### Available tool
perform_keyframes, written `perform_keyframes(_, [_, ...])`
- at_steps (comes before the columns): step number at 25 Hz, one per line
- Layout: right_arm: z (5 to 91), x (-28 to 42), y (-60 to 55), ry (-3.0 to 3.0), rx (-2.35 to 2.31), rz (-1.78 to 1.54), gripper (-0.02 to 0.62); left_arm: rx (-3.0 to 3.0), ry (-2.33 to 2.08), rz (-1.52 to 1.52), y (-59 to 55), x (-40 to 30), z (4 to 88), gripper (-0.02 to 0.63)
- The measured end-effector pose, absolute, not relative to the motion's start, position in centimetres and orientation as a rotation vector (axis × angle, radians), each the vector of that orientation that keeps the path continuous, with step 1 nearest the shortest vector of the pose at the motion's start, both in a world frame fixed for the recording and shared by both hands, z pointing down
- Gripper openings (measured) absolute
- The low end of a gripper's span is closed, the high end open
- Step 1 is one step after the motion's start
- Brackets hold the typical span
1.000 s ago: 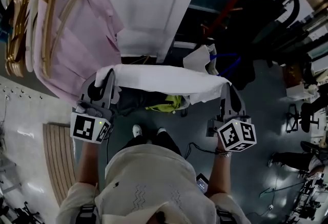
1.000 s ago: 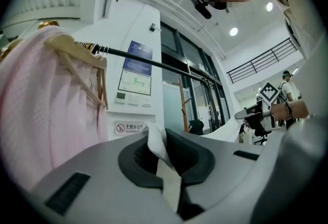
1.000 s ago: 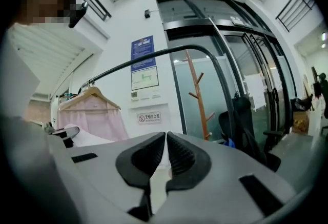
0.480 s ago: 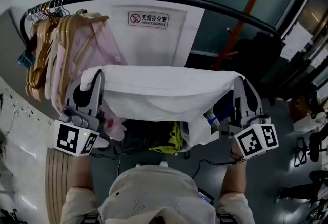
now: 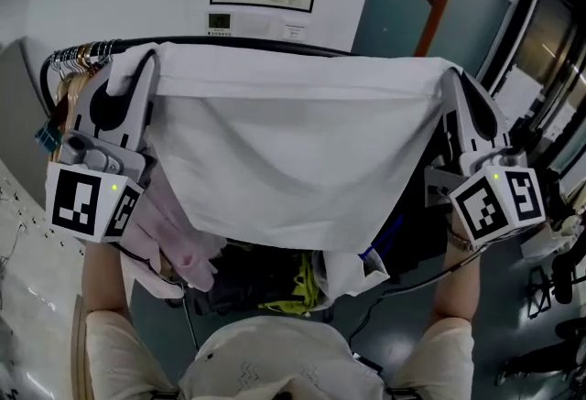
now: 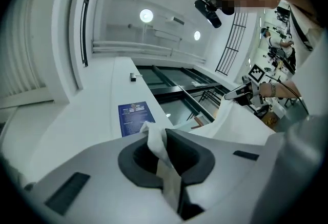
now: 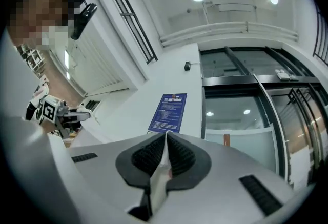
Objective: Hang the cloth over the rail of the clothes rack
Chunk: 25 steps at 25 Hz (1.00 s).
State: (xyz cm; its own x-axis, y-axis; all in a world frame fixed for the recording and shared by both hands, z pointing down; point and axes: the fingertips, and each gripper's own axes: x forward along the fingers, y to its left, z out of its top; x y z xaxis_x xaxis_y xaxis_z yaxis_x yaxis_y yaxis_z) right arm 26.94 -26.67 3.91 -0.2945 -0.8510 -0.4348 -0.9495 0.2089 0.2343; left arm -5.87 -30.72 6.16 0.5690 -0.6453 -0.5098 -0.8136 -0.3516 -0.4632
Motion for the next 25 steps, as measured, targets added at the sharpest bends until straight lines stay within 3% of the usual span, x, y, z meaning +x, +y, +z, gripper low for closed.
perform_keyframes(15, [-8.6,28.5,-36.5,2.262,-1.708,0.837,0.023,-1.887,1.203,0.077,-42.2,-3.1,-5.5,0.020])
perform_keyframes(25, [-7.1,27.6,-45.6,2.605,-1.659,0.660,0.025,-1.873,1.218,-0.247,-50.6,-3.0,-4.3,0.021])
